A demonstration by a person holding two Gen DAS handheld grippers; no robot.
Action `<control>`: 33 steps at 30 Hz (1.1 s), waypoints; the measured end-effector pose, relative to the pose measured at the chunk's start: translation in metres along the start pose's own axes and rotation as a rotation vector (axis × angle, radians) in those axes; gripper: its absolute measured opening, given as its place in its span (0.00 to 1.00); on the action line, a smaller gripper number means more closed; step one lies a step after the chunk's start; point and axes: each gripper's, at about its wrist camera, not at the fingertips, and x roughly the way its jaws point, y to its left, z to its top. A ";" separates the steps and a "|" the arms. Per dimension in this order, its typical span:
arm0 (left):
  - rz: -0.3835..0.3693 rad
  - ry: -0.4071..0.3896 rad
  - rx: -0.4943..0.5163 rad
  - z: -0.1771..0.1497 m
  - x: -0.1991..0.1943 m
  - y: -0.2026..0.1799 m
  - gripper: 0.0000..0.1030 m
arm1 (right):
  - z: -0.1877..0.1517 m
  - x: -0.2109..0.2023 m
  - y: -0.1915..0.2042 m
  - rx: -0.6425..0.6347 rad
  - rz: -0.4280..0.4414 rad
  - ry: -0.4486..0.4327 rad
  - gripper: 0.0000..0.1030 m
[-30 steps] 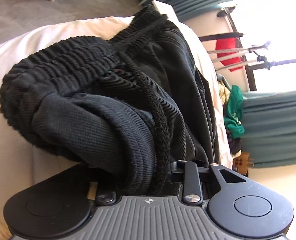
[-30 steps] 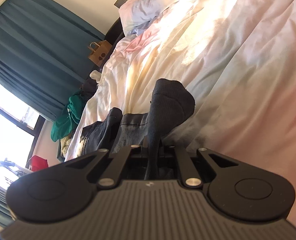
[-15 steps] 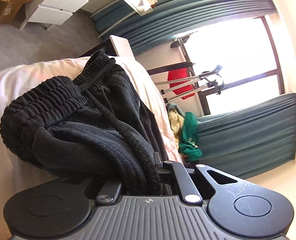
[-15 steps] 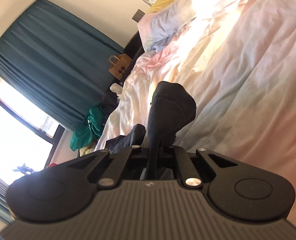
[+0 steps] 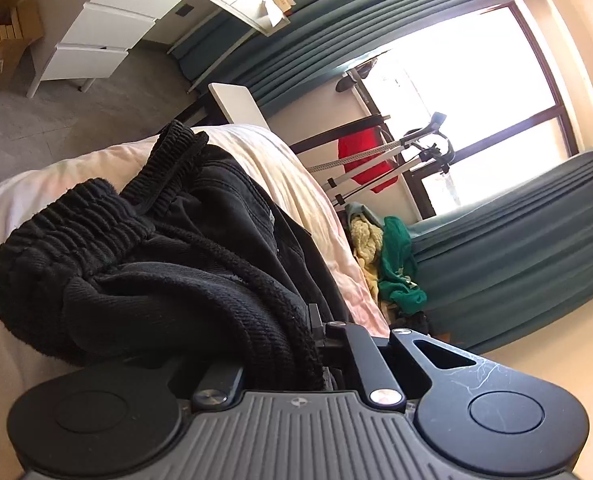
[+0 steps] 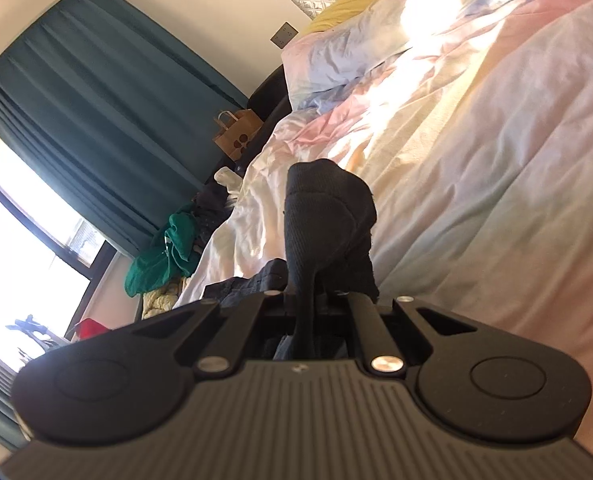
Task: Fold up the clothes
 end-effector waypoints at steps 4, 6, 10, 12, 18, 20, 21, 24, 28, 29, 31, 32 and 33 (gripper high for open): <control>0.003 -0.001 0.030 0.031 0.040 -0.035 0.06 | 0.009 0.038 0.041 -0.049 0.006 0.002 0.06; 0.007 -0.012 0.077 0.048 0.067 -0.057 0.06 | 0.011 0.068 0.066 -0.086 0.000 0.010 0.06; 0.057 -0.027 0.126 0.079 0.142 -0.085 0.06 | -0.003 0.144 0.117 -0.203 -0.037 0.037 0.06; 0.098 -0.028 0.143 0.093 0.186 -0.092 0.06 | -0.012 0.184 0.142 -0.264 -0.056 0.050 0.07; 0.247 0.004 0.175 0.117 0.315 -0.083 0.07 | -0.045 0.281 0.170 -0.363 -0.137 0.135 0.07; 0.287 0.017 0.190 0.115 0.336 -0.074 0.07 | -0.054 0.297 0.169 -0.382 -0.135 0.153 0.09; 0.300 0.024 0.194 0.114 0.344 -0.070 0.09 | -0.057 0.302 0.169 -0.386 -0.132 0.162 0.10; 0.273 0.045 0.168 0.113 0.344 -0.058 0.16 | -0.057 0.306 0.165 -0.387 -0.103 0.186 0.13; 0.184 0.063 0.179 0.111 0.317 -0.054 0.52 | -0.042 0.284 0.154 -0.346 -0.020 0.222 0.25; 0.162 0.050 0.188 0.107 0.303 -0.056 0.58 | -0.039 0.274 0.151 -0.331 0.009 0.224 0.39; 0.117 0.038 0.193 0.096 0.276 -0.058 0.68 | -0.034 0.251 0.143 -0.304 0.053 0.212 0.58; 0.100 0.039 0.188 0.088 0.262 -0.058 0.75 | -0.033 0.238 0.139 -0.289 0.064 0.198 0.63; 0.083 0.039 0.179 0.080 0.248 -0.057 0.78 | -0.033 0.225 0.134 -0.270 0.077 0.188 0.69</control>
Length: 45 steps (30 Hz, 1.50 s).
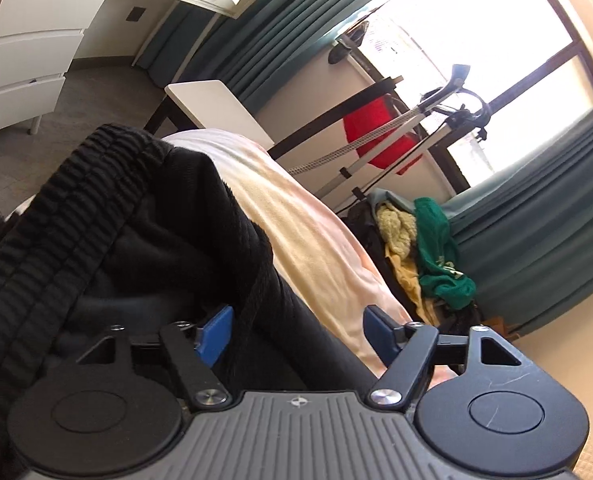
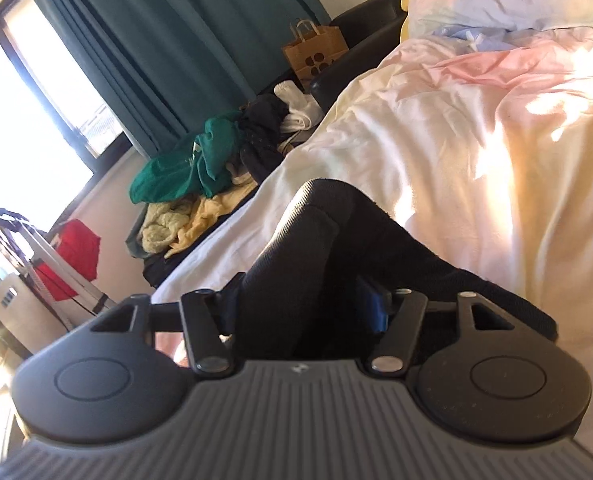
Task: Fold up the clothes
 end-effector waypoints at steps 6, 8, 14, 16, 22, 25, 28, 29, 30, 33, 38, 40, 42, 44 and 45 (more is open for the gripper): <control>-0.026 0.067 -0.229 -0.073 -0.060 0.047 0.84 | -0.052 -0.056 -0.014 0.168 0.144 0.169 0.70; -0.001 0.133 -0.311 -0.082 -0.061 0.065 0.84 | -0.074 -0.065 -0.012 0.195 0.172 0.251 0.70; -0.024 0.128 -0.412 -0.086 -0.047 0.096 0.84 | -0.124 -0.060 -0.006 0.312 0.181 0.381 0.70; -0.027 0.079 -0.415 -0.082 -0.037 0.100 0.84 | -0.131 -0.054 -0.007 0.368 0.193 0.368 0.70; -0.065 -0.082 -0.410 -0.065 -0.003 0.105 0.75 | -0.121 -0.018 0.001 0.350 0.220 0.200 0.70; -0.046 -0.121 -0.423 -0.061 0.012 0.109 0.51 | -0.114 0.000 0.000 0.339 0.170 0.087 0.61; -0.052 -0.144 -0.432 -0.054 0.016 0.113 0.22 | -0.109 0.011 -0.005 0.347 0.120 0.019 0.29; -0.058 -0.148 -0.428 -0.050 0.017 0.113 0.18 | -0.108 0.012 -0.006 0.346 0.109 0.009 0.22; -0.057 -0.156 -0.411 -0.048 0.016 0.110 0.15 | -0.107 0.010 -0.004 0.324 0.106 0.004 0.20; -0.067 -0.181 -0.345 -0.041 0.005 0.097 0.13 | -0.103 -0.001 0.005 0.265 0.095 -0.010 0.16; -0.086 -0.191 -0.325 -0.037 -0.031 0.099 0.12 | -0.086 -0.042 0.012 0.248 0.094 0.021 0.15; -0.088 -0.189 -0.334 -0.038 -0.051 0.103 0.12 | -0.083 -0.061 0.003 0.250 0.093 0.044 0.15; -0.087 -0.179 -0.344 -0.039 -0.075 0.107 0.12 | -0.086 -0.085 -0.013 0.263 0.095 0.071 0.15; -0.083 -0.168 -0.352 -0.040 -0.103 0.111 0.12 | -0.090 -0.106 -0.022 0.270 0.097 0.094 0.15; -0.081 -0.161 -0.361 -0.040 -0.116 0.113 0.12 | -0.091 -0.116 -0.026 0.271 0.097 0.102 0.15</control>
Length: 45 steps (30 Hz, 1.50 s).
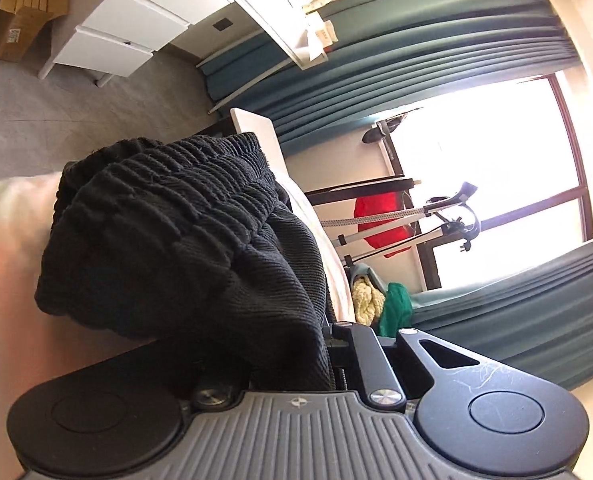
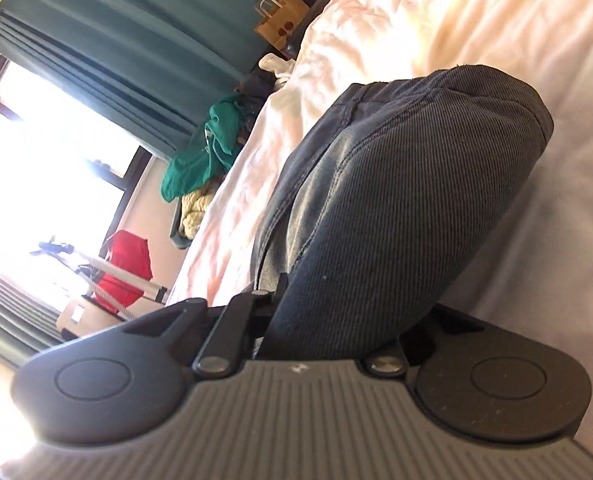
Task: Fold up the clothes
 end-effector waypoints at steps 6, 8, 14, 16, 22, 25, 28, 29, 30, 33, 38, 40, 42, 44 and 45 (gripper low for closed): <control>0.062 0.009 -0.025 -0.002 -0.090 0.017 0.12 | 0.002 -0.056 -0.018 0.099 0.017 0.052 0.16; 0.105 -0.001 0.025 -0.008 -0.105 0.012 0.12 | 0.002 -0.069 -0.026 0.124 0.023 0.073 0.16; 0.179 0.018 0.025 -0.007 -0.120 0.017 0.13 | -0.012 -0.079 -0.088 0.436 0.004 0.143 0.20; 0.179 0.021 0.011 -0.007 -0.119 0.019 0.13 | -0.017 -0.074 -0.107 0.559 0.020 0.142 0.21; 0.180 0.033 -0.035 -0.009 -0.107 0.030 0.14 | -0.010 -0.062 -0.115 0.610 0.068 0.070 0.24; 0.189 0.033 -0.028 -0.009 -0.099 0.029 0.14 | -0.007 -0.056 -0.124 0.635 0.071 0.074 0.25; 0.206 0.030 -0.008 -0.011 -0.094 0.026 0.15 | -0.006 -0.056 -0.127 0.647 0.066 0.068 0.25; 0.212 0.029 -0.001 -0.012 -0.094 0.026 0.15 | -0.005 -0.058 -0.127 0.643 0.062 0.062 0.25; 0.218 0.027 0.005 -0.012 -0.093 0.025 0.15 | -0.005 -0.060 -0.125 0.635 0.056 0.053 0.25; 0.237 0.022 0.020 -0.013 -0.089 0.025 0.15 | -0.006 -0.074 -0.114 0.579 0.037 0.007 0.25; 0.257 0.018 0.051 -0.015 -0.084 0.022 0.16 | -0.002 -0.088 -0.110 0.584 0.000 -0.025 0.31; 0.257 0.021 0.052 -0.015 -0.084 0.021 0.17 | 0.000 -0.089 -0.114 0.604 0.006 -0.031 0.42; 0.255 0.031 0.038 -0.015 -0.088 0.020 0.18 | 0.002 -0.089 -0.121 0.629 0.003 -0.034 0.51; 0.256 0.043 0.025 -0.016 -0.092 0.019 0.22 | 0.004 -0.091 -0.131 0.647 -0.010 -0.031 0.54; 0.260 0.046 0.031 -0.017 -0.095 0.018 0.24 | 0.005 -0.088 -0.137 0.665 -0.010 -0.027 0.54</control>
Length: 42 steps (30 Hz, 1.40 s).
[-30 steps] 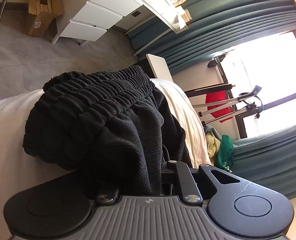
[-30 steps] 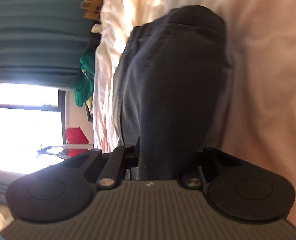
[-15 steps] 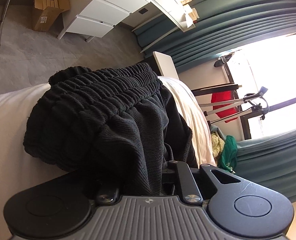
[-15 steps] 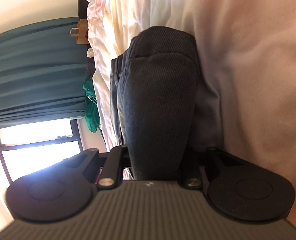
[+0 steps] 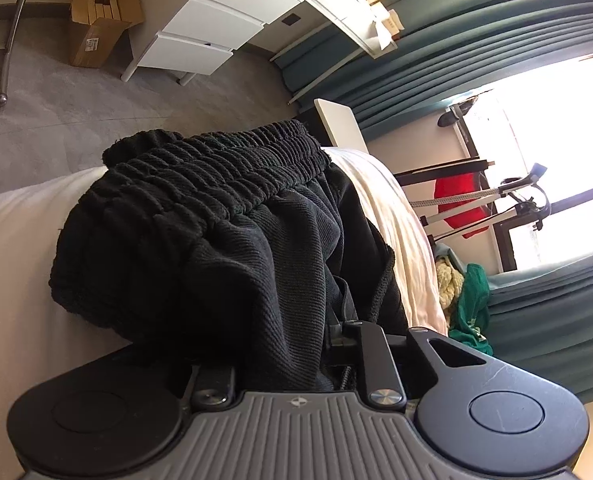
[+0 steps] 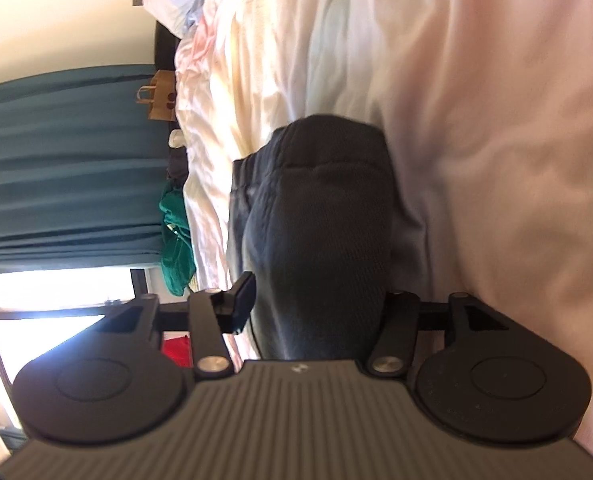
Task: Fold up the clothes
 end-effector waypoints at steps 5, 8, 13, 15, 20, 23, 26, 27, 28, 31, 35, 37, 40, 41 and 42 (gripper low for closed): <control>0.016 0.009 0.092 -0.012 -0.023 -0.010 0.47 | 0.016 0.014 -0.010 0.057 0.037 0.042 0.55; 0.043 -0.008 0.214 -0.031 -0.044 -0.018 0.60 | 0.021 0.019 -0.008 0.021 0.040 0.044 0.55; 0.018 -0.034 0.330 -0.052 -0.068 -0.029 0.65 | 0.022 0.022 -0.003 -0.071 0.021 0.071 0.52; 0.012 -0.065 0.367 -0.057 -0.073 -0.037 0.66 | 0.024 0.025 -0.002 -0.107 0.001 0.089 0.51; 0.016 -0.109 0.501 -0.078 -0.075 -0.060 0.70 | 0.027 0.028 0.005 -0.153 -0.001 0.130 0.53; 0.017 -0.118 0.592 -0.092 -0.071 -0.077 0.70 | 0.028 0.034 0.019 -0.290 -0.030 0.133 0.44; 0.014 -0.115 0.688 -0.110 -0.064 -0.094 0.72 | 0.027 0.032 0.024 -0.341 -0.037 0.105 0.17; 0.011 -0.108 0.718 -0.116 -0.061 -0.099 0.73 | 0.027 0.030 0.025 -0.343 -0.029 0.096 0.15; 0.008 -0.100 0.747 -0.123 -0.057 -0.105 0.74 | 0.027 0.029 0.027 -0.346 -0.022 0.084 0.14; 0.004 -0.072 0.838 -0.148 -0.037 -0.123 0.77 | 0.022 0.021 0.041 -0.398 -0.007 0.035 0.13; 0.002 -0.047 0.964 -0.188 -0.005 -0.146 0.79 | 0.020 0.008 0.053 -0.450 0.034 -0.036 0.12; 0.006 -0.036 1.015 -0.207 0.015 -0.154 0.80 | 0.023 0.007 0.052 -0.450 0.049 -0.039 0.12; 0.010 -0.003 1.089 -0.240 0.050 -0.160 0.80 | 0.022 0.007 0.048 -0.475 0.025 -0.047 0.12; 0.011 0.006 1.116 -0.250 0.062 -0.160 0.80 | 0.022 0.006 0.048 -0.475 0.020 -0.050 0.12; 0.017 0.011 1.145 -0.259 0.071 -0.159 0.80 | 0.021 0.006 0.047 -0.476 0.015 -0.053 0.12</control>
